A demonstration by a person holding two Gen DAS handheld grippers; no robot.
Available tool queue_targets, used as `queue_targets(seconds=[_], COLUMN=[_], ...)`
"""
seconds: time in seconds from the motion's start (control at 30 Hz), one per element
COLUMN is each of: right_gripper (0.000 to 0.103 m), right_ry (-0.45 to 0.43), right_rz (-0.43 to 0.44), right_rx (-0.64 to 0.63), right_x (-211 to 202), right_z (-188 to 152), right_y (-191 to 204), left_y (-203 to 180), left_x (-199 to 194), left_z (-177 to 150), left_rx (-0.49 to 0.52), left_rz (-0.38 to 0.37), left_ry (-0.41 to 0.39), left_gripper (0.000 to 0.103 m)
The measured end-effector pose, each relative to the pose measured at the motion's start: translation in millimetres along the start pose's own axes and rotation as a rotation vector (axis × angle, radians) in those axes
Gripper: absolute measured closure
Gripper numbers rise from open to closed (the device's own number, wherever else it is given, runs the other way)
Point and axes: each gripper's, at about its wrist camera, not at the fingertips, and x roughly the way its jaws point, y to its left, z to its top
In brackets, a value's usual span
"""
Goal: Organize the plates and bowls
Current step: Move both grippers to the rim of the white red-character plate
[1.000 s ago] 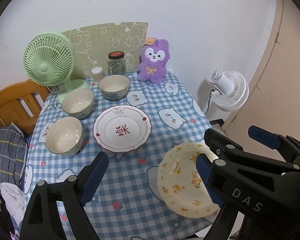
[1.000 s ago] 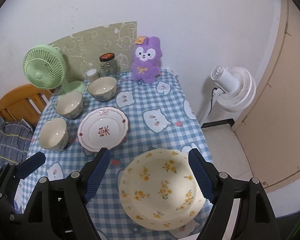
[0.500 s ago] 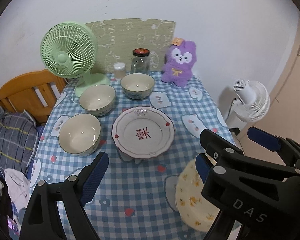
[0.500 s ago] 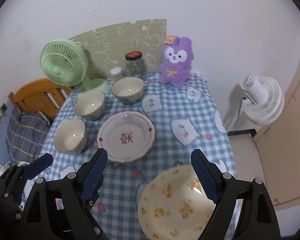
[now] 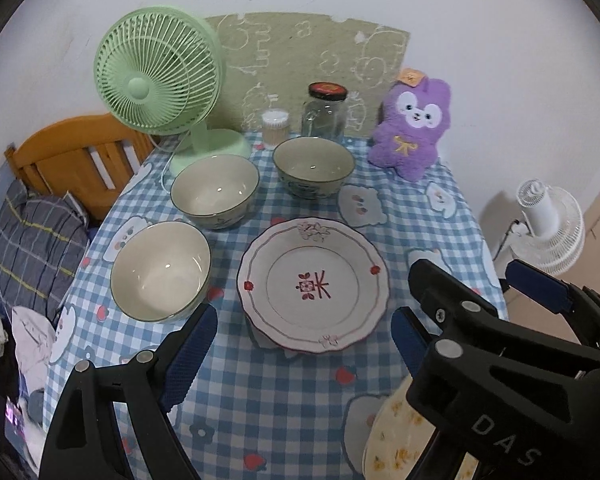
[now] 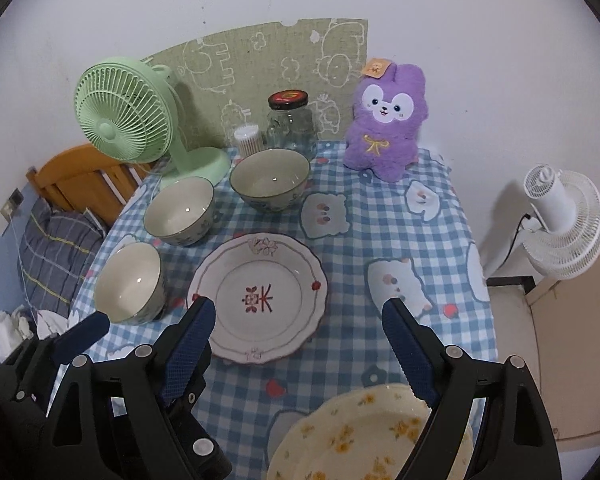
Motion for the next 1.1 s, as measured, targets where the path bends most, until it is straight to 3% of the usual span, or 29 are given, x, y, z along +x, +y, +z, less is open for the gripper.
queue_targets(seconds=[0.37,0.77,1.1], right_gripper=[0.015,0.021,0.024], right_ry=[0.035,0.097,0.145], right_rz=[0.015,0.024,0.016], right_rx=[-0.059,-0.061,-0.051], right_x=[49.4,107.8,143.1], right_z=[7.3,4.7,0.0], right_y=[9.0,5.1,-1.4], left_y=[15.3,20.8,26.2], left_x=[49.1,102.5,127.9], left_z=[2.9,-2.9,-16.4], left_rx=[-0.115,-0.172,-0.195], left_rz=[0.077,0.092,0.159], left_ry=[0.051,0.117,0.142], left_gripper=[0.018,0.023,0.025])
